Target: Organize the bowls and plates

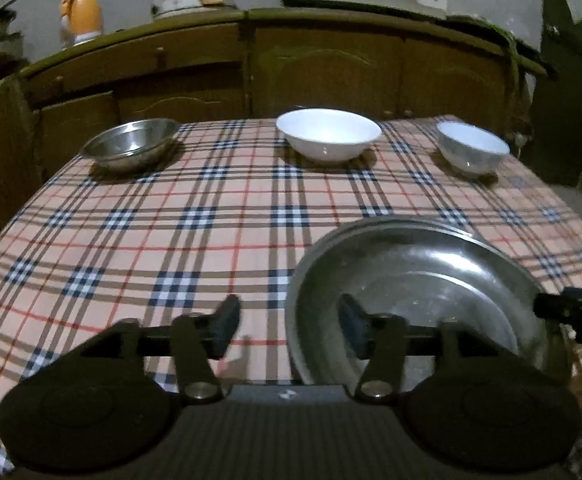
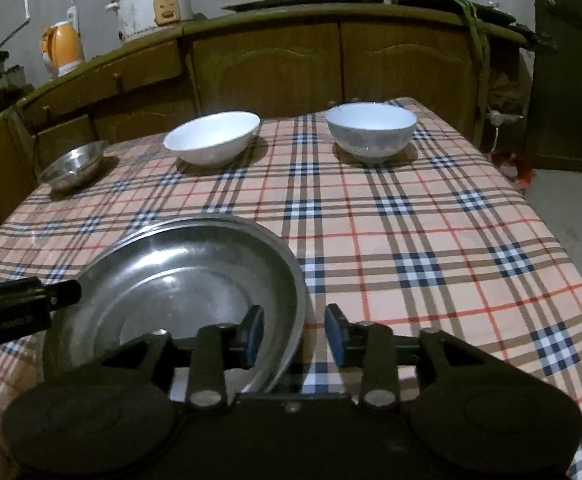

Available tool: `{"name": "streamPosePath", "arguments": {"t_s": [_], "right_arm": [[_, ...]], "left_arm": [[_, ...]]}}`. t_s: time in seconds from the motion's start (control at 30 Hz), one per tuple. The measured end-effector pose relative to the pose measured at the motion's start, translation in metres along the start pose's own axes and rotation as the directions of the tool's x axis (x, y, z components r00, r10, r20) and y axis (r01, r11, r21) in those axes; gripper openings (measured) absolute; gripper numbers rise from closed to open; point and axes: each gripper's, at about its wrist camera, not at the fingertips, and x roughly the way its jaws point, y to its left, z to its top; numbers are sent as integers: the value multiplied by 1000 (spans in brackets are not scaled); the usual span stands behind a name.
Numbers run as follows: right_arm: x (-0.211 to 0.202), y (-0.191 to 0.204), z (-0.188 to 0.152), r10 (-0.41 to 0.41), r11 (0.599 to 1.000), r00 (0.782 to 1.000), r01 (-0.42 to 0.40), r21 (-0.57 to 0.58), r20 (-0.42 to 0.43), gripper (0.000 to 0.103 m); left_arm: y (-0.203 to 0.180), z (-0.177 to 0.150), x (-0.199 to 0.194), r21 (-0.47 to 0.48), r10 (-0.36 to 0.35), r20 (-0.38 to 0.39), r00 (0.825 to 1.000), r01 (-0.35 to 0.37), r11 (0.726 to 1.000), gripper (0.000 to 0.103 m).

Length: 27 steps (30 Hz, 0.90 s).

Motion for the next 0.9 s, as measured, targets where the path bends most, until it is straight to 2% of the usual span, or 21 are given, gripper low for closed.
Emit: {"name": "streamPosePath", "arguments": {"t_s": [0.07,0.23,0.33,0.43,0.57,0.67,0.73,0.87,0.9], "right_arm": [[-10,-4,-1,25,1000,1000,-25,1,7,55],[-46,-4,-11,158,982,987,-154,-111,32,55],[-64,7,-21,255,946,967,-246,-209,16,55],[-70,21,-31,296,912,955,-290,-291,-26,55],[-60,36,-41,270,895,961,-273,-352,-61,55],[-47,37,-39,224,908,973,-230,-349,-58,56],[-37,40,-39,153,918,987,-158,-365,-43,56],[-39,30,-34,167,932,986,-160,-325,-6,57],[-39,28,-32,150,940,989,-140,-311,9,63]], "left_arm": [[5,-2,-8,-16,-25,6,1000,25,1000,65],[1,-13,-19,53,-33,14,999,32,998,65],[-3,-15,-13,52,-35,-2,999,35,998,65],[-4,-16,-12,58,-34,-5,999,34,998,65],[-3,-17,-13,63,-30,-5,1000,31,998,65],[-1,-17,-11,54,-22,-11,1000,23,998,65],[0,-17,-12,52,-19,-10,1000,19,998,66],[1,-16,-12,48,-15,-2,1000,15,999,70],[1,-15,-11,42,-15,-4,1000,16,999,72]]}}
